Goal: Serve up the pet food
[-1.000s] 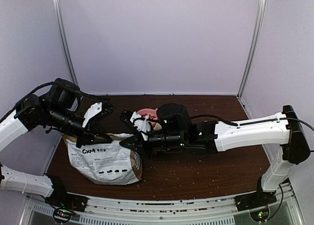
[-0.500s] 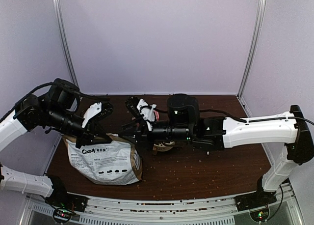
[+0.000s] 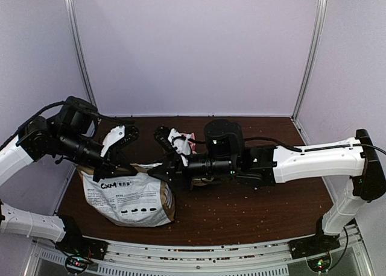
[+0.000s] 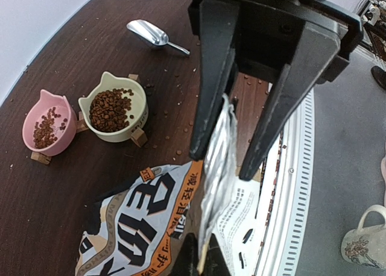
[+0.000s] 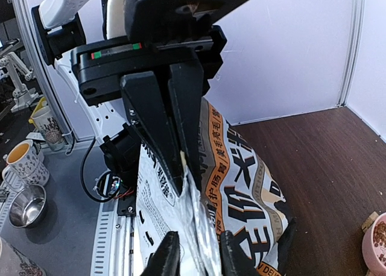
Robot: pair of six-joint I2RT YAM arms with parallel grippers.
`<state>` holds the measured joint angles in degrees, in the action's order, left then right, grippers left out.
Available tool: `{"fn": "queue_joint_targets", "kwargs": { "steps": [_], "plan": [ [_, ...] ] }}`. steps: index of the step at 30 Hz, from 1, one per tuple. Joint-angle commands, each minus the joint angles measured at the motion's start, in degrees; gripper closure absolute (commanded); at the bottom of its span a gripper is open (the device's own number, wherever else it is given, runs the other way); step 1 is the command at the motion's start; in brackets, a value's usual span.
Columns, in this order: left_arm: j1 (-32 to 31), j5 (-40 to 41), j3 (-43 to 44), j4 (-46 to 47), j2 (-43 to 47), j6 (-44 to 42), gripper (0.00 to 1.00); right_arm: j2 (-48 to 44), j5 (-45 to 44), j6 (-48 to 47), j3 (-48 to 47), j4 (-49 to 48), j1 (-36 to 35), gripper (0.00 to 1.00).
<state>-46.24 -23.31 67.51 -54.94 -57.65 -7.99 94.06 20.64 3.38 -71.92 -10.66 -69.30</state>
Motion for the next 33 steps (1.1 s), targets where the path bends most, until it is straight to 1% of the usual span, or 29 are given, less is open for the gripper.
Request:
{"fn": "queue_joint_targets", "kwargs": {
  "steps": [1, 3, 4, 5, 7, 10, 11, 12, 13, 14, 16, 17, 18, 21, 25, 27, 30, 31, 32, 33],
  "plan": [
    [-0.1, 1.5, 1.0, -0.2, 0.2, 0.5, 1.00, -0.4, 0.2, 0.4, 0.4, 0.4, 0.6, 0.81],
    [-0.1, 1.6, 1.0, -0.2, 0.3, 0.5, 1.00, -0.5, 0.3, 0.6, 0.5, 0.5, 0.7, 0.88],
    [-0.1, 1.6, 1.0, -0.2, 0.3, 0.5, 1.00, -0.6, 0.3, 0.6, 0.5, 0.5, 0.7, 0.95],
    [-0.1, 1.5, 1.0, -0.2, 0.3, 0.5, 1.00, -0.7, 0.3, 0.6, 0.5, 0.4, 0.7, 1.00],
    [-0.1, 1.0, 1.2, -0.2, 0.0, 0.6, 1.00, -0.9, 0.2, 0.8, 0.5, 0.2, 0.8, 1.00],
    [-0.1, 0.1, 1.7, -0.1, -1.0, 0.8, 0.71, -1.3, 0.2, 1.0, 0.7, -0.5, 0.9, 1.00],
    [-0.1, -0.5, 1.9, 0.0, -1.4, 0.9, 0.66, -1.6, 0.2, 1.1, 0.7, -0.6, 0.9, 1.00],
    [-0.1, -1.1, 1.9, 0.1, -1.9, 0.9, 0.66, -1.7, 0.1, 1.1, 0.8, -0.7, 0.9, 1.00],
    [-0.1, -1.6, 2.0, 0.1, -2.3, 0.9, 0.70, -1.8, 0.1, 1.2, 0.7, -0.7, 0.9, 1.00],
    [-0.1, -2.0, 2.0, 0.1, -2.7, 0.8, 0.77, -1.9, -0.2, 1.3, 0.7, -0.5, 1.0, 1.00],
    [-0.1, -2.1, 2.0, 0.1, -3.0, 0.6, 0.92, -2.2, -0.5, 1.4, 1.0, -0.2, 0.9, 0.92],
    [-0.1, -2.0, 1.9, 0.2, -3.0, 0.5, 0.98, -2.4, -0.8, 1.4, 1.3, 0.0, 1.0, 0.87],
    [-0.1, -1.8, 1.8, 0.3, -2.8, 0.5, 1.00, -2.6, -1.0, 1.4, 1.6, 0.2, 1.0, 0.83],
    [-0.1, -1.3, 1.3, 0.7, -1.9, 0.6, 1.00, -3.1, -1.2, 1.6, 3.1, 0.1, 1.1, 0.79],
    [-0.1, -1.3, 0.9, 0.8, -1.8, 0.9, 1.00, -3.1, -1.2, 2.1, 4.3, -0.5, 1.6, 0.79],
    [-0.1, -1.5, 0.8, 0.8, -1.8, 0.9, 1.00, -3.1, -1.1, 2.3, 4.3, -0.9, 1.7, 0.83],
    [-0.1, -1.8, 1.2, 0.8, -2.1, 1.0, 1.00, -3.1, -0.9, 2.4, 4.0, -1.5, 1.7, 0.96],
    [-0.1, -1.9, 1.5, 0.8, -2.3, 1.1, 0.97, -3.3, -0.8, 2.5, 3.8, -1.6, 1.7, 1.00],
    [-0.1, -2.0, 1.8, 0.8, -2.6, 1.1, 0.88, -3.5, -0.7, 2.5, 3.7, -1.8, 1.7, 1.00],
    [-0.1, -2.3, 2.3, 0.9, -2.9, 1.3, 0.75, -3.7, -0.5, 2.6, 3.6, -2.0, 1.8, 1.00]
  ]
}}
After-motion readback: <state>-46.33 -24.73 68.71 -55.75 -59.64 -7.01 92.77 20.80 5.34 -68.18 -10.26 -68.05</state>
